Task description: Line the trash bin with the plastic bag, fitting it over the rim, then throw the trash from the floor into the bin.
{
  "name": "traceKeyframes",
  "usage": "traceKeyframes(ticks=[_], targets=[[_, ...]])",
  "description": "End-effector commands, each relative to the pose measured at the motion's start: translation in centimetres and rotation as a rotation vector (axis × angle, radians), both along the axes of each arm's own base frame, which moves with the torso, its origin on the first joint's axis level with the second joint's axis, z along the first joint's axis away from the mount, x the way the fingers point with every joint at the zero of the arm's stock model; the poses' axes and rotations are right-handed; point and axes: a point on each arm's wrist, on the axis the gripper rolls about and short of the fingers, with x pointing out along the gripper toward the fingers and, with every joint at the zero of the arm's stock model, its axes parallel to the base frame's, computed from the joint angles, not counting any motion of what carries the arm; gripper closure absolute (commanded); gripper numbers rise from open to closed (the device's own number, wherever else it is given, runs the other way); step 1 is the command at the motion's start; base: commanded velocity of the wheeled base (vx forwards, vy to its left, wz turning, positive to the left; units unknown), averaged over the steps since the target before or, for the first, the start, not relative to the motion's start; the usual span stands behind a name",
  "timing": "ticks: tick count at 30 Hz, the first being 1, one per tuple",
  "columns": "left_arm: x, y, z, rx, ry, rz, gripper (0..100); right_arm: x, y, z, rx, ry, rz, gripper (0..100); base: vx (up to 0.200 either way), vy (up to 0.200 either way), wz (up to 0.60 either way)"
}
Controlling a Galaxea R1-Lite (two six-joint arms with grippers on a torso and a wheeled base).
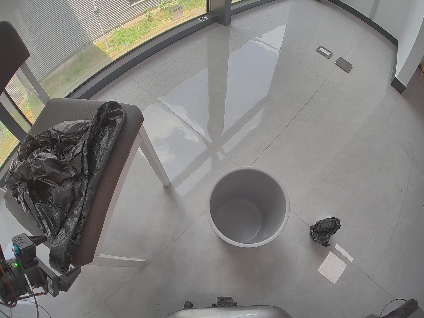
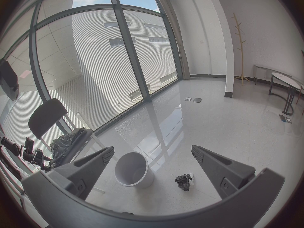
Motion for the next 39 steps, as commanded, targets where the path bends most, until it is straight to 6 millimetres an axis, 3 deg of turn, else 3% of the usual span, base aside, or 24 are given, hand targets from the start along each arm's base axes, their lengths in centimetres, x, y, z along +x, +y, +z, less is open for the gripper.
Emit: traceKeyframes(ticks=[1, 11, 16, 20, 21, 28, 30, 39], targets=[[0.4, 0.0, -0.1, 0.002, 0.015, 0.001, 100, 0.3, 0.0, -0.1, 0.001, 0.016, 0.000, 0, 0.000, 0.000, 0.00], [-0.8, 0.0, 0.8, -0.018, -0.082, -0.025, 100, 0.6, 0.2, -1.5, -0.058, 0.058, 0.129, 0, 0.000, 0.000, 0.00], [-0.6, -1.2, 3.1, -0.087, -0.247, -0.243, 100, 2.1, 0.2, -1.3, -0.132, 0.108, 0.193, 0, 0.000, 0.000, 0.00], [0.2, -1.9, 4.6, -0.108, -0.303, -0.308, 100, 3.2, 0.1, -0.5, -0.169, 0.126, 0.196, 0, 0.000, 0.000, 0.00], [1.1, -2.5, 5.6, -0.136, -0.334, -0.372, 100, 4.1, 0.0, 0.0, -0.177, 0.142, 0.199, 0, 0.000, 0.000, 0.00], [2.6, -4.7, 7.7, -0.282, -0.390, -0.558, 100, 6.1, -0.2, 1.0, -0.176, 0.151, 0.200, 0, 0.000, 0.000, 0.00], [3.7, -6.2, 8.7, -0.325, -0.407, -0.633, 100, 7.2, -0.3, 1.5, -0.179, 0.154, 0.196, 0, 0.000, 0.000, 0.00], [5.7, -10.5, 10.3, -0.451, -0.409, -0.873, 100, 10.0, -0.1, 2.1, -0.186, 0.203, 0.251, 0, 0.000, 0.000, 0.00]])
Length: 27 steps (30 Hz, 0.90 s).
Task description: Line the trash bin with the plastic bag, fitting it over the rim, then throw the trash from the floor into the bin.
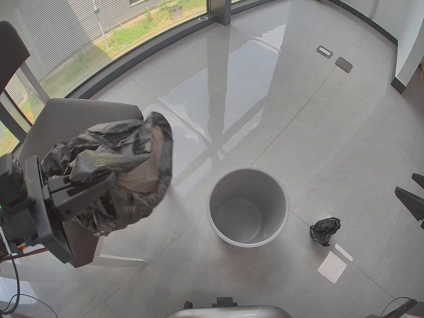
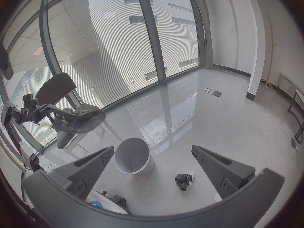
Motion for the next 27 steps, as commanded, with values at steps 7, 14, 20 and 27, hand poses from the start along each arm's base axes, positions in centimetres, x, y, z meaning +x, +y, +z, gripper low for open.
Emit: traceKeyframes(ticks=[7, 14, 20, 27], targets=[[2.9, -3.8, 1.9, -0.110, 0.029, -0.146, 100, 4.5, 2.0, -0.1, 0.024, 0.101, 0.169, 0, 0.000, 0.000, 0.00], [4.1, -5.1, 3.7, -0.200, -0.027, -0.115, 100, 6.4, 3.6, -1.0, 0.016, 0.115, 0.262, 0, 0.000, 0.000, 0.00], [4.8, -7.8, 6.3, -0.390, -0.044, -0.073, 100, 6.7, 4.8, -1.4, 0.010, 0.137, 0.324, 0, 0.000, 0.000, 0.00], [4.2, -9.3, 6.8, -0.409, -0.038, -0.131, 100, 10.2, 6.7, -1.9, -0.003, 0.092, 0.360, 0, 0.000, 0.000, 0.00]])
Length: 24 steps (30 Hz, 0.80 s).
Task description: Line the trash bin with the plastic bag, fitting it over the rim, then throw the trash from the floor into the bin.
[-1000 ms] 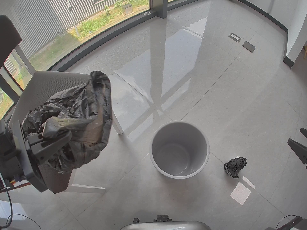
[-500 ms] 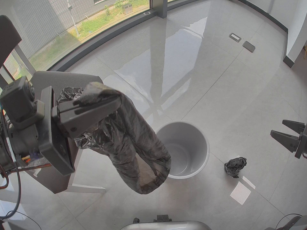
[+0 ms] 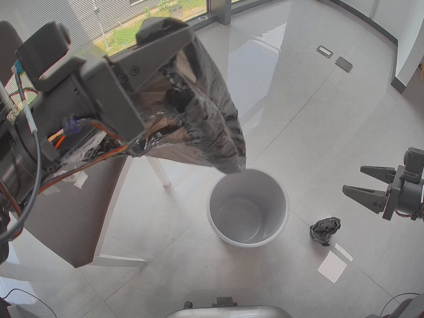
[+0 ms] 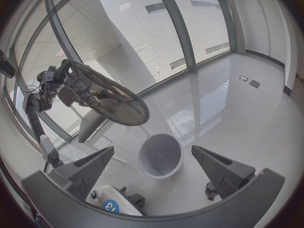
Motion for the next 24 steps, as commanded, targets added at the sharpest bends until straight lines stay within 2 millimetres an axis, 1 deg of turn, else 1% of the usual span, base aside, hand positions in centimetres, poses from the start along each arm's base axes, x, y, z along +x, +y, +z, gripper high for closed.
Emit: traceKeyframes(ticks=[1, 2, 4, 7, 13, 14, 16, 17, 24], targets=[[0.0, -1.5, 0.0, -0.005, 0.010, -0.042, 100, 2.7, 1.7, -1.2, -0.018, 0.028, 0.031, 0, 0.000, 0.000, 0.00], [-0.3, -1.4, 0.2, -0.010, 0.005, -0.049, 100, 3.8, 2.2, -1.5, -0.023, 0.013, 0.016, 0, 0.000, 0.000, 0.00], [-0.7, -1.3, 0.5, -0.019, -0.004, -0.059, 100, 5.1, 2.8, -1.9, -0.031, -0.016, -0.008, 0, 0.000, 0.000, 0.00], [-1.3, -1.2, 0.7, -0.025, -0.011, -0.081, 100, 6.4, 3.2, -2.6, -0.042, -0.044, -0.002, 0, 0.000, 0.000, 0.00], [-1.9, -1.4, 0.9, -0.030, -0.018, -0.105, 100, 7.3, 3.5, -2.6, -0.046, -0.046, -0.003, 0, 0.000, 0.000, 0.00], [-2.2, -1.5, 1.0, -0.038, -0.025, -0.118, 100, 7.9, 3.9, -3.0, -0.050, -0.035, 0.002, 0, 0.000, 0.000, 0.00], [-2.3, -1.5, 1.1, -0.046, -0.032, -0.124, 100, 8.1, 4.1, -3.0, -0.050, -0.037, 0.007, 0, 0.000, 0.000, 0.00], [-2.4, -1.4, 1.2, -0.053, -0.040, -0.127, 100, 8.4, 4.7, -3.1, -0.050, -0.039, 0.021, 0, 0.000, 0.000, 0.00], [-2.6, -1.3, 1.3, -0.059, -0.045, -0.131, 100, 8.5, 6.1, -2.9, -0.040, -0.063, 0.069, 0, 0.000, 0.000, 0.00]])
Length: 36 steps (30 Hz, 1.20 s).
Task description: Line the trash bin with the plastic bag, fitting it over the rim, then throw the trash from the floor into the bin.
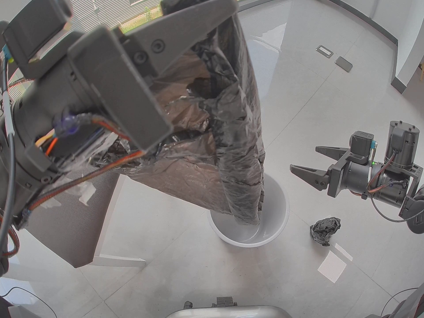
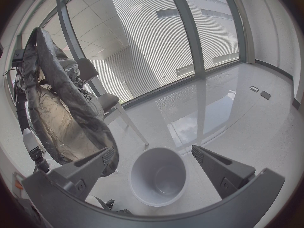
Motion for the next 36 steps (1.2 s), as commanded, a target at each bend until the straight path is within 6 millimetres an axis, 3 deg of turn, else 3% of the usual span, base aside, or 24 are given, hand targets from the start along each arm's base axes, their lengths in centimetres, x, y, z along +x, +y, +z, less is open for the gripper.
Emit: traceKeyframes(ticks=[1, 9, 21, 36], targets=[[-0.4, 0.3, 0.3, -0.011, -0.009, -0.007, 100, 0.1, 0.9, -0.4, -0.004, 0.010, 0.031, 0, 0.000, 0.000, 0.00], [-0.3, -0.1, 0.1, -0.006, -0.005, -0.013, 100, -0.4, 2.0, -0.5, 0.000, 0.000, 0.073, 0, 0.000, 0.000, 0.00], [-2.2, 0.7, 1.0, -0.044, -0.029, -0.065, 100, 2.5, 4.1, -1.8, 0.001, -0.002, 0.093, 0, 0.000, 0.000, 0.00], [-2.7, 0.8, 1.0, -0.064, -0.044, -0.096, 100, 3.1, 6.2, -2.4, 0.006, -0.013, 0.142, 0, 0.000, 0.000, 0.00]])
